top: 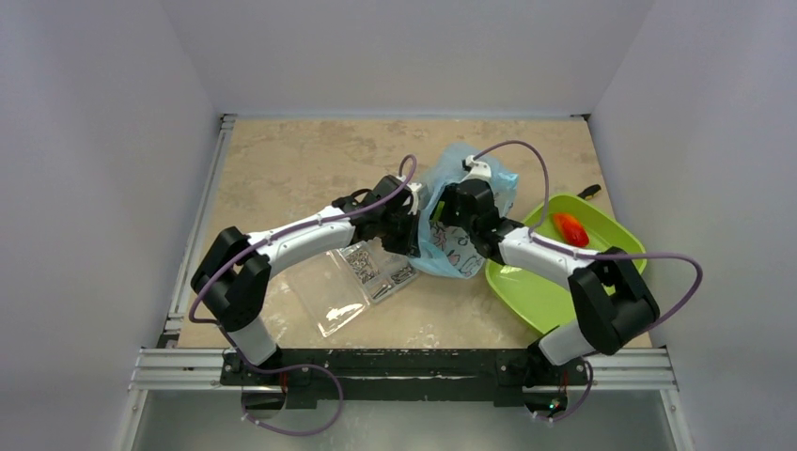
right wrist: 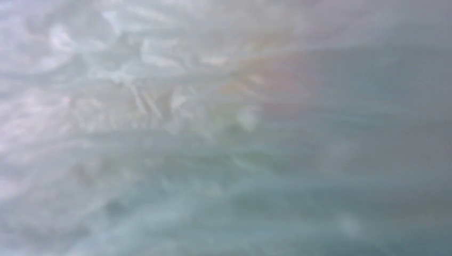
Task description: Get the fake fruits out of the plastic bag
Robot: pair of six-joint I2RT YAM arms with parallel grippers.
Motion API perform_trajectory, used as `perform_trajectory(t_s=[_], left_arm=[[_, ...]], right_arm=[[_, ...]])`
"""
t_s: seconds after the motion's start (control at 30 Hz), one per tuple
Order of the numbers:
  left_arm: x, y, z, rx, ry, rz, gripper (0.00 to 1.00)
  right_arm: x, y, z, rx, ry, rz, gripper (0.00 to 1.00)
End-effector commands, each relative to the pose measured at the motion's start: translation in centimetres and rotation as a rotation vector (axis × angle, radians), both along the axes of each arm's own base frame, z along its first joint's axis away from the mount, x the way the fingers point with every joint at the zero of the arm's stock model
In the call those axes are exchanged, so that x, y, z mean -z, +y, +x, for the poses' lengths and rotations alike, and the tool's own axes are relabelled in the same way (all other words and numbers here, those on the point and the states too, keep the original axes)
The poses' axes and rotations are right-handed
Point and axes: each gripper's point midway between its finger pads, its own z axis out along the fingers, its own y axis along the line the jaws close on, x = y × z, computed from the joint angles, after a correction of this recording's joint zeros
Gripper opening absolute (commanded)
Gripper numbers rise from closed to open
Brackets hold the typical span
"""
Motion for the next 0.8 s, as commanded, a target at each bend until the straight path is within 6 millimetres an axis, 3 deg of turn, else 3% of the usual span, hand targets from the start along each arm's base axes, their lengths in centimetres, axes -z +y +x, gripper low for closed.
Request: perform_trajectory(t_s=[0.0,0.23,0.57,0.77], left_arm=[[-1.8,-0.4,1.3,0.002,-0.058,-0.025,0.0],[-2.6,-0.4,1.5,0.003,-0.074,-0.039,0.0],[-3.9,0.2,2.3,-0.008,-0.08,-0.073,0.0],[-5.3,0.1,2.4,0.021,-0.094,-0.12,0.0]], right_arm=[[-1.3,-1.9,-1.2,0.029,-0.025,-0.042,0.18],[-1.5,-4.0,-4.5,0.024,-0.009,-0.052,0.1],[-4.1,-3.8,-8.4,-0.094,0.016,-0.01,0.07],[-2.7,-3.4,-9.4,-0.144,0.098,-0.036,0.06]])
